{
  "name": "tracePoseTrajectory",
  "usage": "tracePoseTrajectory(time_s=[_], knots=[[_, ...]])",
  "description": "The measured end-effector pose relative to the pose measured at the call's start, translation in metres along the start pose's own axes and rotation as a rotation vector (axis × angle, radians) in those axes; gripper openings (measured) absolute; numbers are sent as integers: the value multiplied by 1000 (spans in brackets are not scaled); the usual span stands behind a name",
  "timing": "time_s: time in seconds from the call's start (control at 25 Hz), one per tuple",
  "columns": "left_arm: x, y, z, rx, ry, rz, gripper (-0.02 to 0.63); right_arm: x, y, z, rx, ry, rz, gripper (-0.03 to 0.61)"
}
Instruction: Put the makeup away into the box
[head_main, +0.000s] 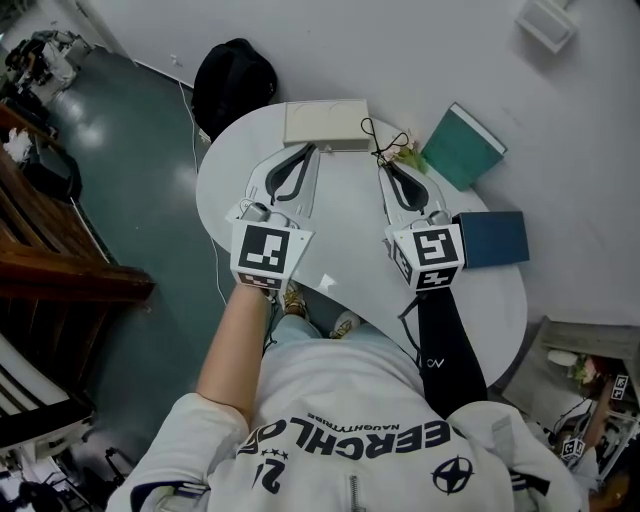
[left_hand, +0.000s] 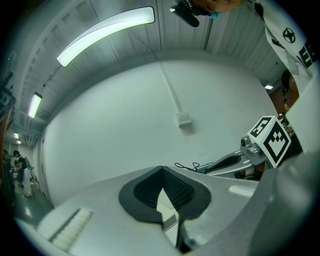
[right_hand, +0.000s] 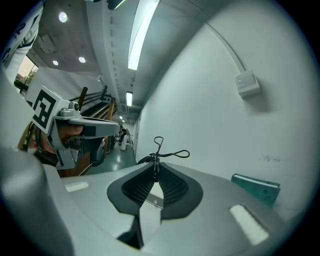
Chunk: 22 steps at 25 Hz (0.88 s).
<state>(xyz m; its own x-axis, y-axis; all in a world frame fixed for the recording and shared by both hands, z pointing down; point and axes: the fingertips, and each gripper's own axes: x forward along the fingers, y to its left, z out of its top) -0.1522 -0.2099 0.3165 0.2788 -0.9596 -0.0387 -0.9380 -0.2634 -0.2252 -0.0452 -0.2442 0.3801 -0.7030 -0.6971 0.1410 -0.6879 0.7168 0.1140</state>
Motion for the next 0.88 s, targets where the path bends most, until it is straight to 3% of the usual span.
tracePoseTrajectory(time_s=[0.32, 0.88], knots=[[13, -43, 12, -5, -31, -75, 6, -41, -28, -7, 10, 5, -85, 59], [53, -152, 37, -22, -98, -302, 6, -139, -101, -34, 32, 49, -315, 60]])
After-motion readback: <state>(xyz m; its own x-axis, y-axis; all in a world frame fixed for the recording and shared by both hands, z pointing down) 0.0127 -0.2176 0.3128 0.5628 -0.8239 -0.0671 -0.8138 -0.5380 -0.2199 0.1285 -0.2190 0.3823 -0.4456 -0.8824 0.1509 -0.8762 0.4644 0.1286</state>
